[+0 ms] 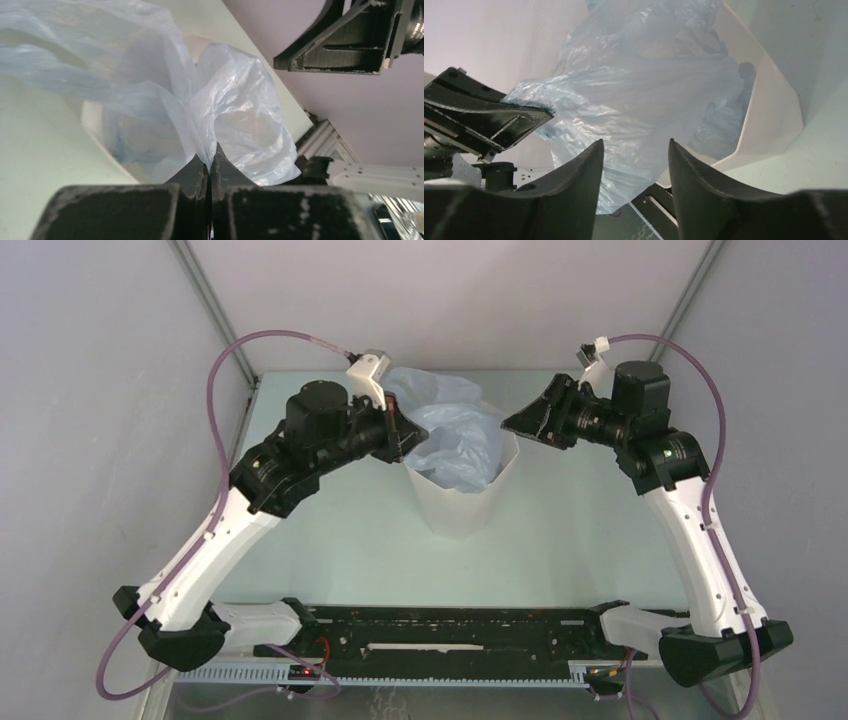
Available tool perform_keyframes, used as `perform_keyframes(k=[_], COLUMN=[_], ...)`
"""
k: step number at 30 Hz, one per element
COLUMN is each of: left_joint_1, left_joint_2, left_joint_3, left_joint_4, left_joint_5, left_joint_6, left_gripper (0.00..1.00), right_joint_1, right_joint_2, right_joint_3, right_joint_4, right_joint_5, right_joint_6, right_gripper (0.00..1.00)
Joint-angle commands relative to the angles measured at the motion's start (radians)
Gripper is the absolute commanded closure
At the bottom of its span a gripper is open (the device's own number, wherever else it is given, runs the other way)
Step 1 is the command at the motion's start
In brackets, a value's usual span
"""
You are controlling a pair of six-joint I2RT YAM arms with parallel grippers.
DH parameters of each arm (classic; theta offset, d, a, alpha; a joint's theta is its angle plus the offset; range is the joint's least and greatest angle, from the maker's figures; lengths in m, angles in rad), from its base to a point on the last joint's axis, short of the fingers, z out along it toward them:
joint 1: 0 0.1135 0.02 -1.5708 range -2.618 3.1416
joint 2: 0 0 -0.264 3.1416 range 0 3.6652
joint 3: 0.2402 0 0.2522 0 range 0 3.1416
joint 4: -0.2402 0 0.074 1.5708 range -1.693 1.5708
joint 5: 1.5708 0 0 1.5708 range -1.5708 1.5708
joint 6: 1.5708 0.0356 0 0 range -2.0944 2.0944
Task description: Put the trash bags into the trash bin
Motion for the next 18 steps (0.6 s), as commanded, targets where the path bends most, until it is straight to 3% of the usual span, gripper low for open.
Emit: perform_keyframes(k=[1, 6, 10, 18], left_joint_1=[0.049, 0.112, 0.112, 0.14], left_joint_2=[-0.056, 0.0, 0.012, 0.066], left_joint_3=[0.082, 0.135, 0.121, 0.162], left_joint_4=[-0.034, -0.082, -0.07, -0.065], left_joint_5=[-0.111, -0.001, -0.004, 0.012], left_joint_6=[-0.002, -0.03, -0.043, -0.072], left_gripper=[1.0, 1.0, 1.0, 1.0], right_joint_1=[0.033, 0.198, 0.287, 0.386], right_joint_2=[0.042, 0.162, 0.278, 0.388], right_joint_3=[0.028, 0.16, 0.251, 0.129], right_joint_4=[0.054, -0.015, -0.067, -0.065], right_joint_5=[0.024, 0.228, 0.414, 0.617], right_joint_6=[-0.015, -0.124, -0.2, -0.263], right_gripper=[0.44, 0.44, 0.44, 0.49])
